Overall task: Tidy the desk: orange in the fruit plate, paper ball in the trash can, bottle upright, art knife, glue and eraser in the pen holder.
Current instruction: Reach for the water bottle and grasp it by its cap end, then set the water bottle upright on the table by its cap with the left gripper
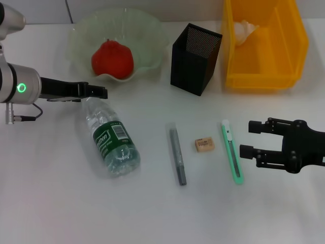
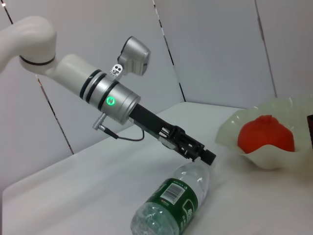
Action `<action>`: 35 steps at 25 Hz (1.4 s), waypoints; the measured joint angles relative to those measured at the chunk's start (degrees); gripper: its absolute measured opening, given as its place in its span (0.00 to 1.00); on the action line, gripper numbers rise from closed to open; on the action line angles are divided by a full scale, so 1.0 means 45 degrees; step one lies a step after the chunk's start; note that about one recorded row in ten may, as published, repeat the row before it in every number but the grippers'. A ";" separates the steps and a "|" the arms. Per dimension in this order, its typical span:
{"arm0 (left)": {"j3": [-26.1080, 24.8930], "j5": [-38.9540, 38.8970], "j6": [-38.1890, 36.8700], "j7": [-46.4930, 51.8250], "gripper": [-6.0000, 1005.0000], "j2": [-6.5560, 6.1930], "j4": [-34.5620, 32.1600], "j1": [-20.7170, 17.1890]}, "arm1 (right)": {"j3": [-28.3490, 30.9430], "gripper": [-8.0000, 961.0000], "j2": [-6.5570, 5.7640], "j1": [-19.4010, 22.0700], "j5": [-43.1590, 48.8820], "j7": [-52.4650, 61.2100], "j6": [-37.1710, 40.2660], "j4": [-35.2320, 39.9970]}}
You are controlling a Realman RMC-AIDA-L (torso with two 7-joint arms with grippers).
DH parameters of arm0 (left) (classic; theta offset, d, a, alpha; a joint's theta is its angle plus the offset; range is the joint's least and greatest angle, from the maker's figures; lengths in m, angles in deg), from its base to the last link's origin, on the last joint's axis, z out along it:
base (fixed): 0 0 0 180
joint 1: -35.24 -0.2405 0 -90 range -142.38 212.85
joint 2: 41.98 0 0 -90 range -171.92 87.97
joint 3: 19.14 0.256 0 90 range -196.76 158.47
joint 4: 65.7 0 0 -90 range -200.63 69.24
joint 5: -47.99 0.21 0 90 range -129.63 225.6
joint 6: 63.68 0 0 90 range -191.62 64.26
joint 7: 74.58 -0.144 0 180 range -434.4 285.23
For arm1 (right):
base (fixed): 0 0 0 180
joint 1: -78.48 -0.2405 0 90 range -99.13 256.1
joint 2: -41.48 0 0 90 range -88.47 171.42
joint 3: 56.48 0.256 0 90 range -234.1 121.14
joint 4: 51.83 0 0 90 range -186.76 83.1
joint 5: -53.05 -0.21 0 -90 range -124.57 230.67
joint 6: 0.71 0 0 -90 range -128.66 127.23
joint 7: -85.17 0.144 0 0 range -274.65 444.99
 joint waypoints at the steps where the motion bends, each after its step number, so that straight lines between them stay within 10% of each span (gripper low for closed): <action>1: 0.0003 -0.0004 0.0047 -0.0045 0.84 0.0002 0.0175 0.0113 | -0.0006 0.77 0.0000 -0.0015 0.0010 0.0003 0.0001 -0.0015; 14: 0.0092 -0.0078 0.0197 -0.0627 0.80 -0.0023 0.1016 0.0584 | 0.0013 0.77 0.0000 -0.0154 0.0149 0.0018 -0.0032 -0.0134; 21: 0.0171 -0.0242 -0.0142 -0.1800 0.54 -0.0006 0.1029 0.0738 | 0.0014 0.77 0.0000 -0.0158 0.0156 0.0163 -0.0025 -0.0154; 35: 0.0050 -0.4495 -0.2948 -0.8378 0.49 -0.0081 -0.2234 -0.1473 | 0.0022 0.77 -0.0011 -0.0092 0.0168 0.0182 0.0043 -0.0154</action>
